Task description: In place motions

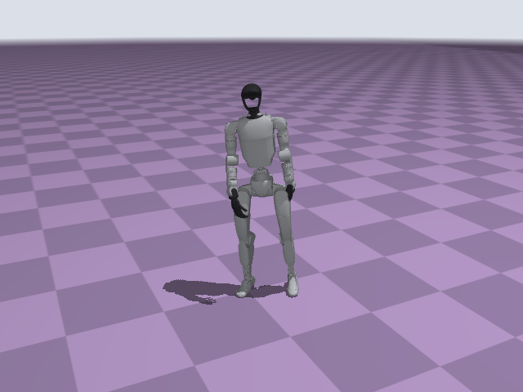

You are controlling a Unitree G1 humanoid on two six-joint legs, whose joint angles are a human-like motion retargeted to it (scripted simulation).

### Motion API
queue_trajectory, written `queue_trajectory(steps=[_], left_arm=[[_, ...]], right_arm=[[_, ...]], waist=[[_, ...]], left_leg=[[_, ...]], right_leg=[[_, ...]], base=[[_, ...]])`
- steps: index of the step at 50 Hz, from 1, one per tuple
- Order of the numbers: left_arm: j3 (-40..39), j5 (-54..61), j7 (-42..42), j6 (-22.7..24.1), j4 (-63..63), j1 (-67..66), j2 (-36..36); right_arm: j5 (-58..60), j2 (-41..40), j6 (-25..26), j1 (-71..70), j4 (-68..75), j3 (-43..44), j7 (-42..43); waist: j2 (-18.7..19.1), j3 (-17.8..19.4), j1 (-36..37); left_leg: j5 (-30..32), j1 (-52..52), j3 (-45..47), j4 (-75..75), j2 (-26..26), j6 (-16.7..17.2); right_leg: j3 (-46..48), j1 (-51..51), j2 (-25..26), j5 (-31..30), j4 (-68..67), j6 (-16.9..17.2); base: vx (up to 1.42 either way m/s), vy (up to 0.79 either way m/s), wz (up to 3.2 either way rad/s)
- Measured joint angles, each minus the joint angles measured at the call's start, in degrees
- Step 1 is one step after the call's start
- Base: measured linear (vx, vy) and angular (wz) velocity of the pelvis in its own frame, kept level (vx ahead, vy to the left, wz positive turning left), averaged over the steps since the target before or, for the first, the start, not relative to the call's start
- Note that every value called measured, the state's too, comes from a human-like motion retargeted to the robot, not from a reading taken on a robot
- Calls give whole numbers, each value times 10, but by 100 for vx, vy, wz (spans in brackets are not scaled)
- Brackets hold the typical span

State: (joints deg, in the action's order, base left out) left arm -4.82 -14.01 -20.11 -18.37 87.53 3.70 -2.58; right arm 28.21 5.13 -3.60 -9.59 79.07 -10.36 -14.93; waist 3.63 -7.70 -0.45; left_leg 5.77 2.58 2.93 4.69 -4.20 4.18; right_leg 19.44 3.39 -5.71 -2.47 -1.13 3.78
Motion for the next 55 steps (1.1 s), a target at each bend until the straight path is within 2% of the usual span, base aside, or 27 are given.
queue_trajectory(steps=[4, 9, 13, 18, 20, 23, 28, 32, 35, 39, 43, 45, 48, 52, 55], left_arm=[[-6, 5, -2, 0, -9, -1, -3], [-10, 2, -10, 3, -23, 2, -3], [-12, 15, 16, 11, -27, 7, 1], [-17, 46, 86, 44, -10, -4, 6], [-27, 55, 110, 54, 3, -14, 8], [-50, 65, 134, 56, 31, -33, 9], [-85, 68, 126, 44, 80, -64, 5], [-105, 69, 90, 21, 93, -63, 1], [-111, 71, 61, 8, 83, -48, -1], [-95, 82, 31, -1, 60, -13, -3], [-70, 89, 16, 3, 42, 30, 3], [-59, 85, 10, 6, 40, 47, 3], [-47, 61, 1, 5, 36, 62, -3], [-15, 19, -6, 7, 22, 67, -20], [5, -7, -5, 3, 11, 63, -31]], right_arm=[[16, 2, -5, 0, -3, -10, -15], [27, 15, 4, 17, 29, 0, 32], [30, 33, 26, 34, 90, 25, 53], [49, 63, 75, 55, 172, 55, 64], [61, 75, 93, 64, 183, 65, 70], [69, 90, 101, 79, 183, 82, 85], [51, 108, 85, 94, 159, 123, 79], [-3, 103, 78, 88, 143, 159, 80], [-71, 89, 70, 78, 144, 165, 96], [-123, 62, 68, 61, 128, 145, 97], [-79, 36, 67, 40, 68, 97, 67], [-31, 29, 41, 34, 31, 59, 52], [52, 28, 4, 28, -32, -10, 49], [161, 42, -31, 18, -101, -80, 53], [235, 54, -45, 18, -132, -104, 61]], waist=[[-2, 13, -8], [-14, 43, -4], [-33, 66, 8], [-51, 77, 24], [-53, 81, 26], [-48, 74, 21], [-22, 51, 2], [-7, 40, -21], [-11, 43, -25], [-21, 63, -1], [-12, 92, 15], [2, 92, 15], [14, 81, 10], [9, 71, 2], [-5, 68, -11]], left_leg=[[16, 23, -15, 33, -5, -2], [61, 59, -48, 69, 3, 5], [99, 94, -74, 93, 23, 15], [51, 108, -99, 142, 57, 9], [51, 96, -123, 151, 75, 4], [59, 64, -155, 128, 92, 4], [24, 18, -99, 37, 73, -27], [30, -5, -102, -16, 66, -6], [44, -16, -111, -33, 79, -12], [58, -23, -109, -33, 91, -13], [66, -28, -93, -36, 85, -12], [70, -20, -87, -39, 74, -11], [76, -2, -73, -43, 59, -6], [81, 15, -70, -41, 60, -5], [83, 15, -82, -40, 78, -8]], right_leg=[[3, -4, 2, 6, 2, -4], [12, -9, -3, 16, 6, -6], [30, -15, -19, 19, 14, -6], [52, -15, -42, 16, 18, -5], [51, -15, -47, 13, 19, -4], [45, -14, -45, 9, 17, -2], [40, -11, -25, 5, 11, 4], [50, -10, -18, -2, 2, 6], [54, -8, -28, -13, -10, 7], [51, 1, -39, -37, -33, -1], [54, 18, -37, -73, -65, -12], [54, 40, -28, -66, -97, -18], [1, 76, 8, -7, -165, -2], [-80, 79, 72, 18, -187, 19], [-98, 51, 91, 18, -154, 11]], base=[[6, -15, 21], [-3, -11, 46], [-9, -7, 65], [-11, 2, 48], [-11, 12, -2], [-6, 12, -20], [-6, 18, -15], [-19, 22, 27], [-24, 24, 12], [-29, 23, -28], [-35, 19, -38], [-29, 14, -45], [-22, 9, -48], [-12, 0, -11], [-1, -5, 38]])
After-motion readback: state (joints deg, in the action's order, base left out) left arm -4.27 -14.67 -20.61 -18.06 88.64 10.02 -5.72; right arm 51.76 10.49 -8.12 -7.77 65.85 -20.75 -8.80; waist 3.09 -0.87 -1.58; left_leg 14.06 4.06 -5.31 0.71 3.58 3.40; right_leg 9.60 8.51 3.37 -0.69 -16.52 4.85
